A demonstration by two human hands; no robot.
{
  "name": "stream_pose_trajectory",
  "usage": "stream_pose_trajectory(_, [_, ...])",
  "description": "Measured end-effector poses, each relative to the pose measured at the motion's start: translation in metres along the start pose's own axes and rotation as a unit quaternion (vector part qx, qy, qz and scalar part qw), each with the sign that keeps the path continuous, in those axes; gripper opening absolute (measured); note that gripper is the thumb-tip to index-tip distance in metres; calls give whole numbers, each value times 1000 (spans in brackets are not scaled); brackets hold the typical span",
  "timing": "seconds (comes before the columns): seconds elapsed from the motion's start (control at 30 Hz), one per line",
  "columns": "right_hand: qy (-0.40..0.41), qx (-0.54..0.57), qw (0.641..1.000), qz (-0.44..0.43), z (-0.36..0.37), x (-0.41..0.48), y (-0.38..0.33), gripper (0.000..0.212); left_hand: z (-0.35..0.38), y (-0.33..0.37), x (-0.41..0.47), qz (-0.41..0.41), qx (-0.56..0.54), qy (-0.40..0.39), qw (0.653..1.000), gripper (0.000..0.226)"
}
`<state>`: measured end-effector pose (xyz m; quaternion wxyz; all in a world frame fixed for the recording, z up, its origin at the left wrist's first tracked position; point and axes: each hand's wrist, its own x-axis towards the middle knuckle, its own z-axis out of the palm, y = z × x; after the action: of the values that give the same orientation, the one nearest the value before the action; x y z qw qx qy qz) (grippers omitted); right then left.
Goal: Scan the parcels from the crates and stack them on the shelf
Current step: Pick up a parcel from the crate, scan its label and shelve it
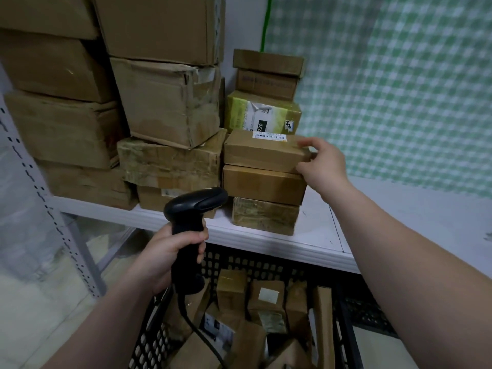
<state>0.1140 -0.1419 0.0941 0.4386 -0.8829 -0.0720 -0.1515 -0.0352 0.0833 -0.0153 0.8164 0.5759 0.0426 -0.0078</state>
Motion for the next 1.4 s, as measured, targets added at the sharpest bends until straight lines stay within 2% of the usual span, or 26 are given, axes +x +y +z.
stream_pose_trajectory(0.13, [75, -8, 997, -22, 0, -20, 12, 45, 2, 0, -2, -25, 29, 3, 999, 32])
stream_pose_trajectory(0.27, [147, 8, 988, -37, 3, -71, 41, 18, 6, -4, -8, -92, 153, -32, 983, 27])
stream_pose_trajectory(0.37, [101, 11, 994, 24, 13, -114, 82, 11, 12, -12, -10, -134, 213, -40, 967, 13])
stream_pose_trajectory(0.47, [-3, -29, 991, 132, 28, -144, 138, 9, 19, -21, -12, -154, 268, -55, 949, 12])
stream_pose_trajectory(0.53, [-82, -63, 971, 213, 35, -155, 173, 4, 22, -27, -11, -157, 301, -67, 938, 13])
stream_pose_trajectory(0.63, [-155, -146, 939, 270, 40, -161, 215, 22, 26, -37, -7, -154, 359, -64, 918, 15])
stream_pose_trajectory(0.73, [-172, -200, 925, 274, 44, -160, 239, 34, 27, -44, 0, -151, 407, -65, 898, 14])
stream_pose_trajectory(0.9, [-208, -238, 910, 269, 56, -146, 263, 57, 28, -50, 10, -169, 406, -65, 896, 13])
stream_pose_trajectory(1.03, [-268, -249, 887, 281, 65, -140, 277, 71, 31, -53, 19, -175, 416, -58, 891, 14])
stream_pose_trajectory(1.13, [-301, -287, 873, 254, 70, -142, 281, 86, 33, -55, 21, -176, 415, -51, 891, 15])
stream_pose_trajectory(1.23, [-289, -304, 870, 260, 77, -153, 285, 102, 34, -56, 21, -185, 406, -46, 894, 21])
stream_pose_trajectory(1.4, [-237, -327, 881, 245, 90, -176, 290, 96, 35, -58, 18, -199, 399, -46, 894, 18])
